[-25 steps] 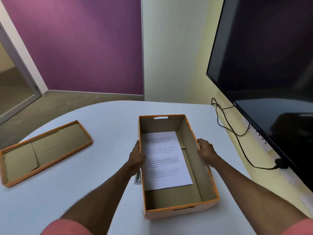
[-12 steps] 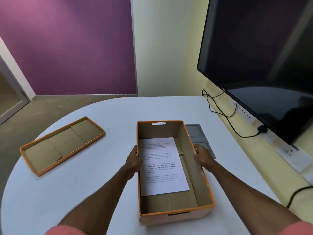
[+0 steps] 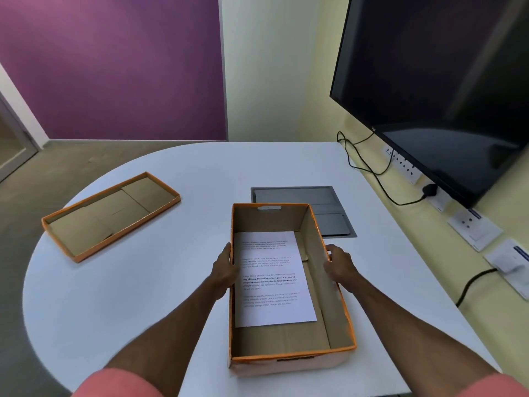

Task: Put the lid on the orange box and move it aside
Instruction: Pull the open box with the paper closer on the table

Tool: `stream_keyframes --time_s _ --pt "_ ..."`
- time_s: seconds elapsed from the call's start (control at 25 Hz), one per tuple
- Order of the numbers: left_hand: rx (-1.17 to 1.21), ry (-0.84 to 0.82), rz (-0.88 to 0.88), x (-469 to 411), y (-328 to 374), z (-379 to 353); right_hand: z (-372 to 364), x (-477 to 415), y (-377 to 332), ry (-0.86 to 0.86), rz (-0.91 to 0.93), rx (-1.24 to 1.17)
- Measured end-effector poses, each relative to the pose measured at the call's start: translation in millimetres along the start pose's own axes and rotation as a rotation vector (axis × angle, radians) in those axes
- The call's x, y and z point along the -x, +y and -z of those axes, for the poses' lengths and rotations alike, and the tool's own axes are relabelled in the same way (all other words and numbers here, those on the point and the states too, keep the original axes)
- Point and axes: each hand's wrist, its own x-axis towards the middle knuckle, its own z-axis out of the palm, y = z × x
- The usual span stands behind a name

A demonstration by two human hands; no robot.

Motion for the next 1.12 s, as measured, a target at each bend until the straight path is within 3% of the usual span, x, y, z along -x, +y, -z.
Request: stream_keyframes --time_s 1.12 --pt "-0.04 0.079 0.025 9 -12 -32 -14 -3 32 -0.077 -0.013 -0.003"
